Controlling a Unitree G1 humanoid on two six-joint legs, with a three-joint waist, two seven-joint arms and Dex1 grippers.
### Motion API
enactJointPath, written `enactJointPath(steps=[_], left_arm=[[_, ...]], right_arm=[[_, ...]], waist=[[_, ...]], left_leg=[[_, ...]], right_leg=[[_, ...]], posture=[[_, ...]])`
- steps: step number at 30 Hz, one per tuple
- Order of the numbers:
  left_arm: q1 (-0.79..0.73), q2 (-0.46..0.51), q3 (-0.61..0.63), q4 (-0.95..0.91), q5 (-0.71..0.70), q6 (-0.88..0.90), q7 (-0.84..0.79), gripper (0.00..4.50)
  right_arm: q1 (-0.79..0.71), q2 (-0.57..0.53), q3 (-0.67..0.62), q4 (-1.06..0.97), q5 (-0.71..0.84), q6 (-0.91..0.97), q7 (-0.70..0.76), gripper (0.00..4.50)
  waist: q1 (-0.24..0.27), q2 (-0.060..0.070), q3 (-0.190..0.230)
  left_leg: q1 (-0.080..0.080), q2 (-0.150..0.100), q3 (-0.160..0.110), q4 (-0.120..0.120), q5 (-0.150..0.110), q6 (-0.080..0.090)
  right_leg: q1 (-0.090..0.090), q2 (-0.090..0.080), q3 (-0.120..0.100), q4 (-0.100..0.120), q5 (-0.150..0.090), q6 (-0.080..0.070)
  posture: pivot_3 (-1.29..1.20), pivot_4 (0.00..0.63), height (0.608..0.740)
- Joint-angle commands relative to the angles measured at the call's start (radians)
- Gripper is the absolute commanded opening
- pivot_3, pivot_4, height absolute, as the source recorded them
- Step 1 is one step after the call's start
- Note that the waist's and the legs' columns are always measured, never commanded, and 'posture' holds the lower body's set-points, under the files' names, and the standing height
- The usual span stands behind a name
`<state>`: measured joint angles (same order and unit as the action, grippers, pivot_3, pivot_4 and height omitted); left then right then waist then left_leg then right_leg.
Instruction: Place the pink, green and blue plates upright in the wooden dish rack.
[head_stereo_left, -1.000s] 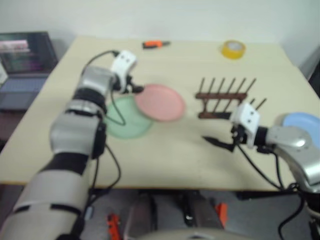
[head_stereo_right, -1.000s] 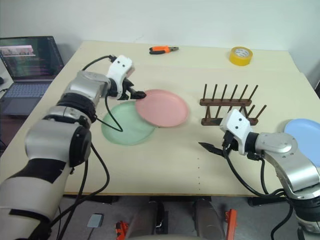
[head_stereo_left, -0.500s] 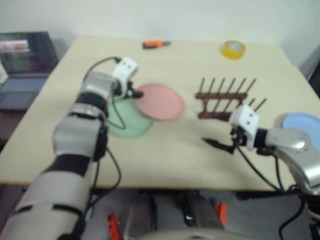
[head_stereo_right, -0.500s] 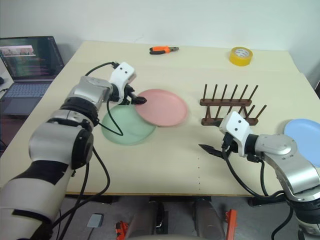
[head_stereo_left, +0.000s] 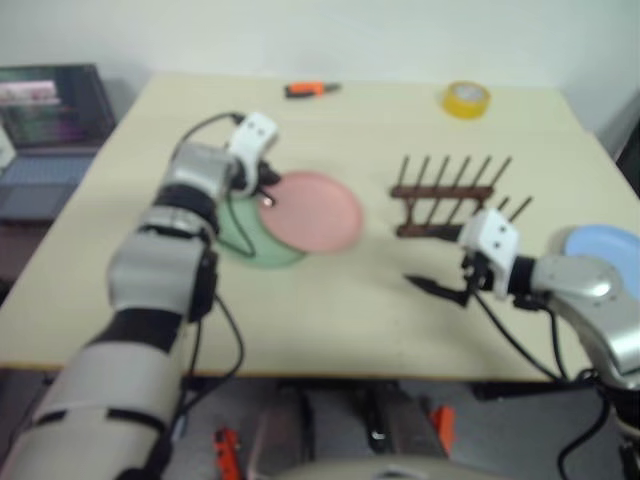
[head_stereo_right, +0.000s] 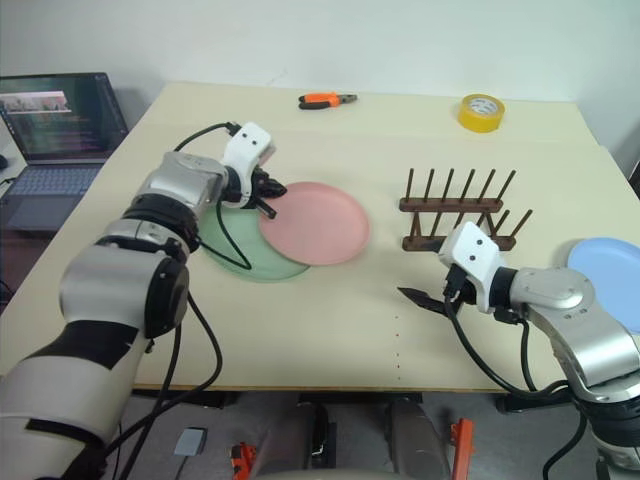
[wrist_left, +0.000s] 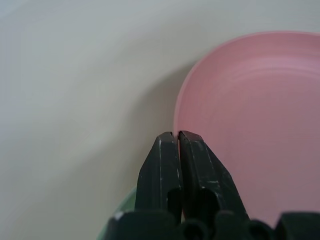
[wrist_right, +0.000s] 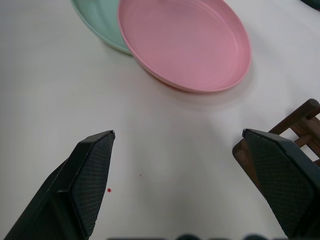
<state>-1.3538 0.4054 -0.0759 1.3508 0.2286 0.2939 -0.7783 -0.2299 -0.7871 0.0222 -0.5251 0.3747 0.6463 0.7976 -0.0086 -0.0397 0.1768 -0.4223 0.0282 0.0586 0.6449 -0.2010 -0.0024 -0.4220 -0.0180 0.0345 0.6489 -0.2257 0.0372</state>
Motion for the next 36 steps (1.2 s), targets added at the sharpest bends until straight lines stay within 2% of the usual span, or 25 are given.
enactJointPath(steps=[1,27,36], left_arm=[[-0.023,0.009,0.01,-0.009,-0.007,-0.006,-0.004,0.05],[-0.106,0.079,0.053,-0.054,-0.066,-0.012,-0.115,0.05],[-0.167,0.098,0.028,-0.116,-0.067,-0.02,-0.215,0.05]], right_arm=[[-0.019,-0.007,-0.015,-0.009,-0.002,-0.015,0.001,4.5],[-0.073,-0.006,0.001,0.035,-0.009,-0.048,0.033,4.5],[-0.184,0.059,-0.016,-0.018,0.098,-0.055,0.066,4.5]], waist=[[0.0,0.0,0.0],[0.0,0.0,0.0],[0.0,0.0,0.0]], left_leg=[[0.0,0.0,0.0,0.0,0.0,0.0],[0.0,0.0,0.0,0.0,0.0,0.0],[-0.001,0.0,0.0,0.0,0.0,0.0]], right_leg=[[0.0,0.0,0.0,0.0,0.0,0.0],[0.0,0.0,0.0,-0.001,0.0,0.0],[0.0,0.0,0.0,-0.001,0.0,0.0]], posture=[[0.0,0.15,0.74],[0.0,0.15,0.74],[0.0,0.15,0.74]])
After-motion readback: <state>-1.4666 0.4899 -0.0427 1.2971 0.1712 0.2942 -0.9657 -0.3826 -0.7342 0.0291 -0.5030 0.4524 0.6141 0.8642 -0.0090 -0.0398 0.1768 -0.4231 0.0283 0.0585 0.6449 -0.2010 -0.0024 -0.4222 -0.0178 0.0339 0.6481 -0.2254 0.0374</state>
